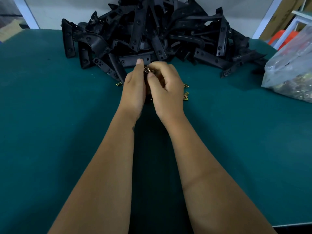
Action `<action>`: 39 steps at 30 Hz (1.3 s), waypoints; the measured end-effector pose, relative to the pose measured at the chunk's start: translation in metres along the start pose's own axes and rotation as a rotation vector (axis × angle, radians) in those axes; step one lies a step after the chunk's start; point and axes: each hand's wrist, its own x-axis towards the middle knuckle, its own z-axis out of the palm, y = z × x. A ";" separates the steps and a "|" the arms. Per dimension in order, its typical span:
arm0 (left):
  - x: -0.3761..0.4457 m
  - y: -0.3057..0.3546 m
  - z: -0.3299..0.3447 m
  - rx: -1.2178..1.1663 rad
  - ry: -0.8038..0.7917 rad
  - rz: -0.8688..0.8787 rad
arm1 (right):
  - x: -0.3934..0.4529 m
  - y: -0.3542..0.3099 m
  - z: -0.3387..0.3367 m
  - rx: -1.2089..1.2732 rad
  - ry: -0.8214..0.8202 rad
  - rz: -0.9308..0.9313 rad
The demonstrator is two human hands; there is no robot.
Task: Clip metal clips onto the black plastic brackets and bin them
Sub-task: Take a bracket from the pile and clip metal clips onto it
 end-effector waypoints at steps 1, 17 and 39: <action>0.002 -0.001 -0.001 0.002 0.007 -0.004 | 0.000 0.000 0.000 -0.015 -0.003 0.003; 0.012 -0.007 -0.027 0.535 0.483 0.109 | 0.018 0.019 -0.026 -0.210 0.482 0.237; 0.021 -0.013 -0.028 0.233 0.533 0.068 | 0.003 -0.006 -0.017 -0.918 -0.450 0.041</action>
